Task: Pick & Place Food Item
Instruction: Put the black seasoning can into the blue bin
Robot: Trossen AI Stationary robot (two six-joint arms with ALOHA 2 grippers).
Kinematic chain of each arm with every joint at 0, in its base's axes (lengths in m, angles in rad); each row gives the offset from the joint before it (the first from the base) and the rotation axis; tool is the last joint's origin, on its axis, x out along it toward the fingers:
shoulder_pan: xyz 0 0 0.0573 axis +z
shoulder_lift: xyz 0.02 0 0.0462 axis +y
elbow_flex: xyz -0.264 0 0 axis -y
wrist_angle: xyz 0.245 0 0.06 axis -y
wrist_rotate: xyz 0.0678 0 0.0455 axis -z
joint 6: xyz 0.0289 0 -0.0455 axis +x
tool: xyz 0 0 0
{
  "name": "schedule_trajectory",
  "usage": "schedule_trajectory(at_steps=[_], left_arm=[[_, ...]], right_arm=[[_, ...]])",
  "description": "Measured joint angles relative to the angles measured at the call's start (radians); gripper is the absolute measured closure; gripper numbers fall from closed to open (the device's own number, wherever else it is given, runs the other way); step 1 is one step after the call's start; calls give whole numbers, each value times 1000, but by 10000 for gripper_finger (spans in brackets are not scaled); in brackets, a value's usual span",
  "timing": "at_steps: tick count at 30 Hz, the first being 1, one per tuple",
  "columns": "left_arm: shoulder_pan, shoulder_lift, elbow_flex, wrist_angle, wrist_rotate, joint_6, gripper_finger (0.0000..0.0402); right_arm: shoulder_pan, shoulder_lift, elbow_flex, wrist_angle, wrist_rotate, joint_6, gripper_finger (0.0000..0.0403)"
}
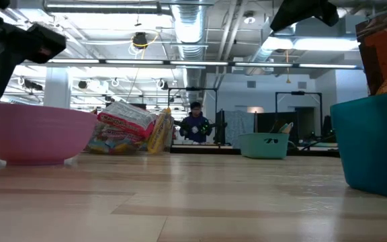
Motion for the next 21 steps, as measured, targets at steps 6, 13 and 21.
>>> schedule_trajectory(at_steps=[6,13,21], left_arm=[[0,0,-25,25,-20,-1,156],[0,0,-56,49,-20,-1,156],[0,0,-56,49,-21,-1,156]], right_arm=[[0,0,0,0,0,0,402],[0,0,0,0,0,-3,402],[-3,0,0,0,0,-2,402]])
